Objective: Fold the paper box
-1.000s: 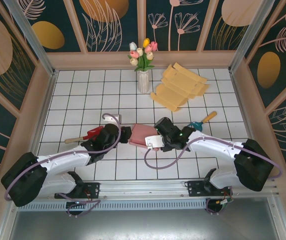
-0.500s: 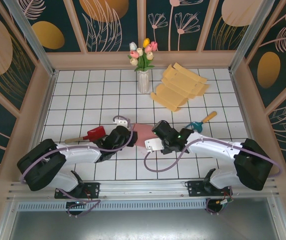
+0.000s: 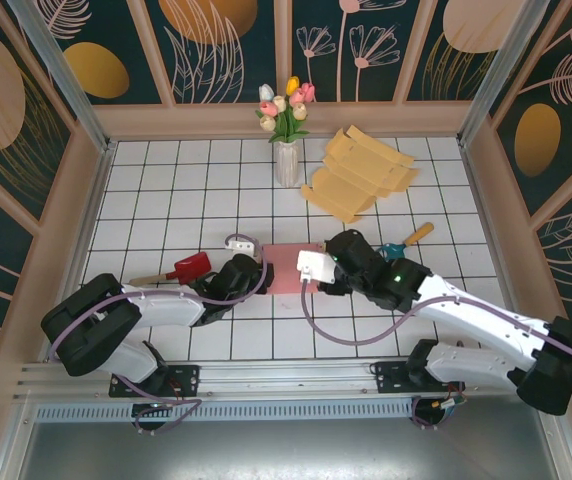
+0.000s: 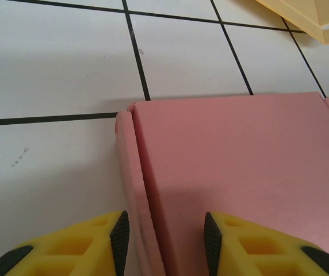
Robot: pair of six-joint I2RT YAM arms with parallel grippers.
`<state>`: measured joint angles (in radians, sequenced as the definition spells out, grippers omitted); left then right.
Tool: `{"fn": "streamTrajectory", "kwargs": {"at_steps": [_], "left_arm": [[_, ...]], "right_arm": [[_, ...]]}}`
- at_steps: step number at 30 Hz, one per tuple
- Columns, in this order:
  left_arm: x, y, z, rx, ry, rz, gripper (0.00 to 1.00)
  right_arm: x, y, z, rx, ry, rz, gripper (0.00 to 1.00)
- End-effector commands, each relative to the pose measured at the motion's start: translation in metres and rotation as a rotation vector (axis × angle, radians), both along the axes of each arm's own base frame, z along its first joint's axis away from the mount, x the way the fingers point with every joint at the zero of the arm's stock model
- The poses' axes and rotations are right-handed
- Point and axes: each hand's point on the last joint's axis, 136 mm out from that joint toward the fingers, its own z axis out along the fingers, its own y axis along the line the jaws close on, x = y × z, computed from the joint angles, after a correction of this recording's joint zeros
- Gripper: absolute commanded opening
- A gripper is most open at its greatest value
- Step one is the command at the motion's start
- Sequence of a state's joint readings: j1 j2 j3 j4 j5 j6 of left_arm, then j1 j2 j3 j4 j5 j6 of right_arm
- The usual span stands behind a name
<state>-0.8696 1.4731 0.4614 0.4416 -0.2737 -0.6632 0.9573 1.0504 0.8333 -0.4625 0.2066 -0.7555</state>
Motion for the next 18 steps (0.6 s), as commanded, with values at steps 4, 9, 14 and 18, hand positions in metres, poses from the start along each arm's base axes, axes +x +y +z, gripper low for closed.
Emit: {"fn": "streamTrajectory", "kwargs": {"at_steps": [4, 9, 14, 18], "left_arm": [[0.002, 0.001, -0.002, -0.005, -0.007, 0.021, 0.42], [0.003, 0.003, -0.003, 0.004, -0.010, 0.032, 0.44], [0.005, 0.006, -0.001, 0.005, -0.012, 0.055, 0.48], [0.008, 0.006, 0.003, 0.006, -0.019, 0.068, 0.49]], "right_arm": [[0.034, 0.027, 0.031, 0.469, 0.134, -0.349, 0.65], [0.094, -0.004, 0.001, 0.685, 0.319, -0.840, 0.61], [0.114, -0.014, -0.047, 0.699, 0.383, -0.970, 0.57], [0.112, -0.004, -0.072, 0.698, 0.448, -0.952, 0.57]]}}
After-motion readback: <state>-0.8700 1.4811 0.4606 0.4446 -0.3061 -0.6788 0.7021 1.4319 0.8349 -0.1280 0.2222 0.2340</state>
